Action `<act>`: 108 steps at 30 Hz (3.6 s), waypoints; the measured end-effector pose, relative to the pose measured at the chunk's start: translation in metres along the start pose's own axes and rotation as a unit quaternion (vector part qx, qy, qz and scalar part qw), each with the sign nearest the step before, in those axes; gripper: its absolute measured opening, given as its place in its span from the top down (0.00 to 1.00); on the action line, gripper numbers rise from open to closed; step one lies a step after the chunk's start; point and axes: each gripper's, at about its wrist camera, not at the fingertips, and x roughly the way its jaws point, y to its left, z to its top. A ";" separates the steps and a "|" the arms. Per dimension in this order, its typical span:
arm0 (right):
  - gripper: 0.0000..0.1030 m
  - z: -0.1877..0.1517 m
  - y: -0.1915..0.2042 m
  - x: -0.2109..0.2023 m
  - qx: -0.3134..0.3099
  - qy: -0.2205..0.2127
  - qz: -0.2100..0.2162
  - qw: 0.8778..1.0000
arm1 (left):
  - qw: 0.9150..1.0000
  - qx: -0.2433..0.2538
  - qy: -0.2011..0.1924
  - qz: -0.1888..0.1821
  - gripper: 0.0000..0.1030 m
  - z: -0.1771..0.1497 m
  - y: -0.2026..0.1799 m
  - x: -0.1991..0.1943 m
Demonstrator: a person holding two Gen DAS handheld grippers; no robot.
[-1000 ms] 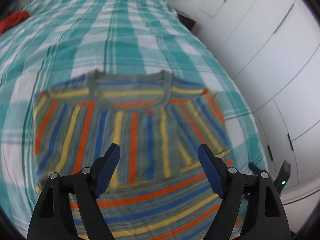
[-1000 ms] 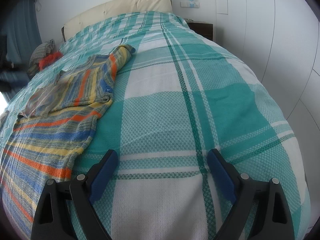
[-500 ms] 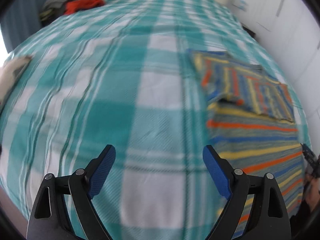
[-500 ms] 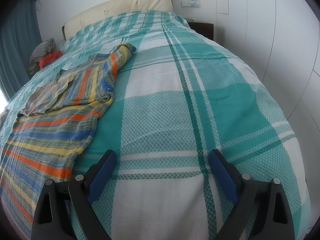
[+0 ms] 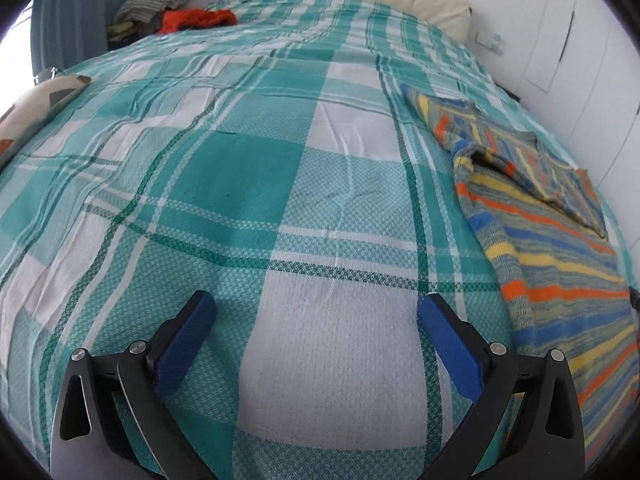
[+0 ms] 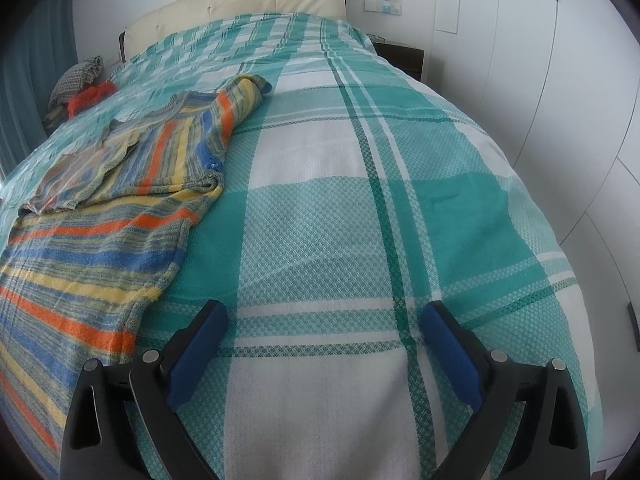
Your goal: Fold small clothes
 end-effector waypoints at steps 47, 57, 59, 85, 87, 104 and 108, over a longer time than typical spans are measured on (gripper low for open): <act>0.03 0.000 -0.001 0.005 0.001 -0.003 -0.003 1.000 | 1.000 0.017 -0.003 0.020 0.00 -0.001 -0.005 0.009; 0.03 0.000 -0.001 0.004 0.001 -0.003 -0.003 1.000 | 1.000 0.017 -0.003 0.020 0.00 -0.001 -0.005 0.009; 0.03 0.000 -0.001 0.005 0.001 -0.003 -0.003 1.000 | 1.000 0.017 -0.003 0.020 0.00 -0.001 -0.005 0.009; 0.05 -0.017 -0.023 -0.096 0.062 0.125 0.165 0.976 | 0.974 0.026 0.195 -0.115 0.05 -0.061 -0.045 -0.061; 0.06 -0.036 -0.018 -0.108 0.076 0.172 0.192 0.963 | 0.971 0.040 0.204 -0.113 0.11 -0.067 -0.053 -0.064; 0.84 -0.104 0.041 -0.082 0.029 0.326 0.199 0.924 | 0.965 0.025 0.242 -0.102 0.93 -0.082 -0.036 -0.068; 0.93 -0.098 0.034 -0.096 0.048 0.305 0.204 0.929 | 0.962 0.011 0.242 -0.123 0.96 -0.081 -0.026 -0.082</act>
